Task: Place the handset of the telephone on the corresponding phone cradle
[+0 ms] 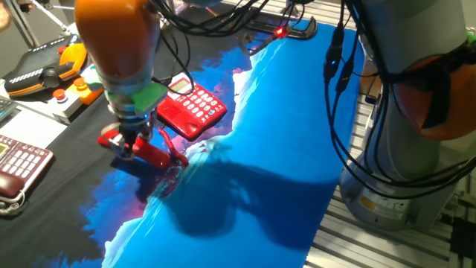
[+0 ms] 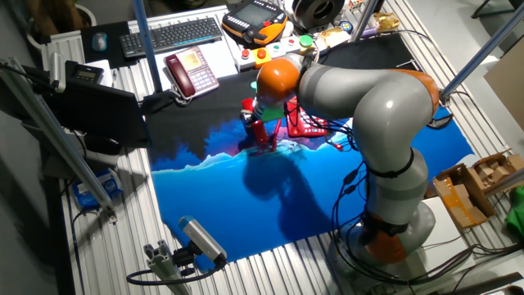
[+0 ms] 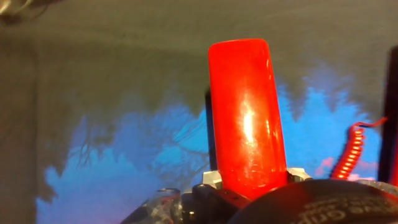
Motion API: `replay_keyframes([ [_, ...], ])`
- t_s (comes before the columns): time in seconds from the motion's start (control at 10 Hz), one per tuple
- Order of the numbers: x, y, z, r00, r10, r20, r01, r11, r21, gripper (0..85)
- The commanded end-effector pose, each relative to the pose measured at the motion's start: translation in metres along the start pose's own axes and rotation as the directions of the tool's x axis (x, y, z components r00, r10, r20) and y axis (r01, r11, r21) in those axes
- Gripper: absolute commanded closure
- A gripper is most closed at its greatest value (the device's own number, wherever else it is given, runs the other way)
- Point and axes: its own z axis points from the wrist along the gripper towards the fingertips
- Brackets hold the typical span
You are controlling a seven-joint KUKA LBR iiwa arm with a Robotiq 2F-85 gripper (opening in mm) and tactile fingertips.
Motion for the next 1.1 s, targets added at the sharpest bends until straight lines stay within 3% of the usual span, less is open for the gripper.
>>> replay_keyframes([
  [0.0, -0.003, -0.006, -0.001, 1.000, 0.021, 0.000, -0.021, 1.000, 0.007, 84.3],
  [0.5, -0.015, -0.042, -0.013, 0.999, 0.049, -0.002, -0.049, 0.998, 0.038, 84.3],
  [1.0, -0.018, -0.079, -0.020, 0.995, 0.099, 0.028, -0.101, 0.994, 0.049, 84.3],
])
